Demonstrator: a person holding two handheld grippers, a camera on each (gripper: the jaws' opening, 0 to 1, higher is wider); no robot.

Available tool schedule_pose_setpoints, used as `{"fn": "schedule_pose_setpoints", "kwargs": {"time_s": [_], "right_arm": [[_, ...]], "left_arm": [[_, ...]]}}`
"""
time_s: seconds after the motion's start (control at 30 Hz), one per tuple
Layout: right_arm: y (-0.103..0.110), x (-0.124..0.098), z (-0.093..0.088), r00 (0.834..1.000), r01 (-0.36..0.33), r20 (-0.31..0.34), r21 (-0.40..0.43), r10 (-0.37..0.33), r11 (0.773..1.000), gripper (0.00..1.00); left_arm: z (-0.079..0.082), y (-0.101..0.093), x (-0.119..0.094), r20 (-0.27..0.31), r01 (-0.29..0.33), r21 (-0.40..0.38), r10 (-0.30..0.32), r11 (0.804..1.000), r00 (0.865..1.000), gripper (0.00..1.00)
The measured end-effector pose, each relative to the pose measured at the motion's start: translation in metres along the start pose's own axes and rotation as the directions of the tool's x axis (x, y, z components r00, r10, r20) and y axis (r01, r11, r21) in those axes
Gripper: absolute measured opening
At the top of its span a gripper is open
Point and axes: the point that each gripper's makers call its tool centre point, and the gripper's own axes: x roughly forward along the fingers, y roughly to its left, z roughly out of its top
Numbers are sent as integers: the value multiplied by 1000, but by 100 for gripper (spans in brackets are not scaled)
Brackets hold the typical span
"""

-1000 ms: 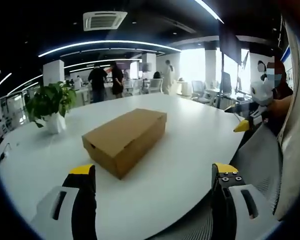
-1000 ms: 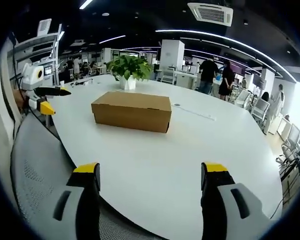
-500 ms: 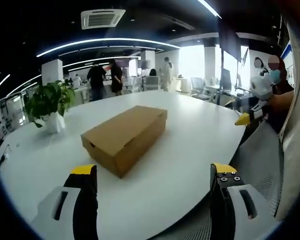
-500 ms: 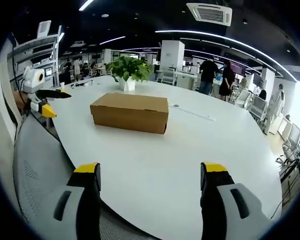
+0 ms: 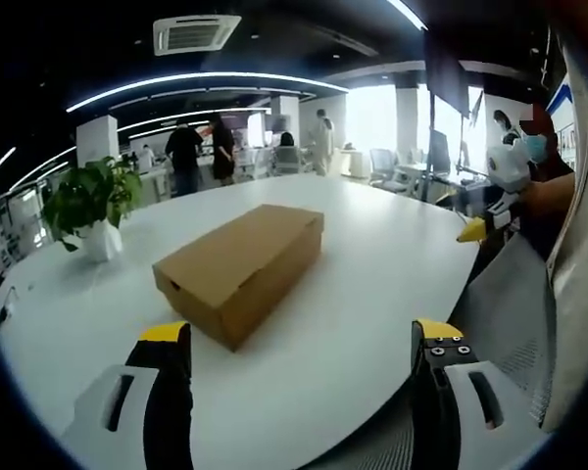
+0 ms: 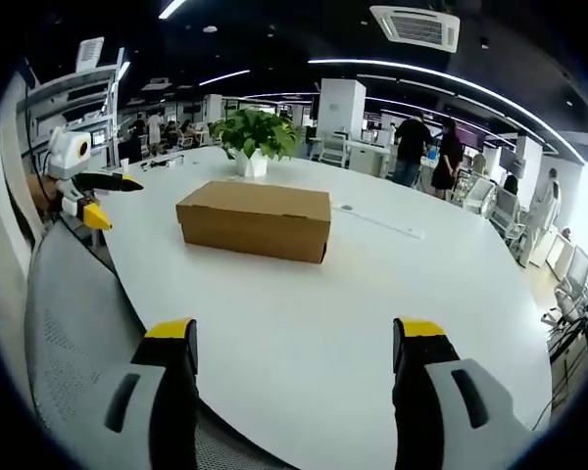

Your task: Operate the shoe box by opening the lid, removing the specified soft item, and placing it in the target area until the item is outside and the box remains undamaged.

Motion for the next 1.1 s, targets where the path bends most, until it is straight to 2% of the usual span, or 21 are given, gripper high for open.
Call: {"fn": "schedule_pose_setpoints", "kwargs": {"time_s": [0.43, 0.57, 1.1], "right_arm": [[-8, 8, 10, 999, -2, 35, 2, 2, 1000, 77], [-9, 12, 11, 1000, -9, 27, -13, 10, 1000, 77], [-16, 44, 33, 996, -72, 46, -64, 75, 995, 76]], "left_arm": [[3, 4, 8, 4, -12, -5, 12, 1000, 1000, 94], [2, 7, 11, -1, -15, -3, 15, 1000, 1000, 94], [8, 37, 27, -17, -85, -45, 84, 995, 996, 88]]}}
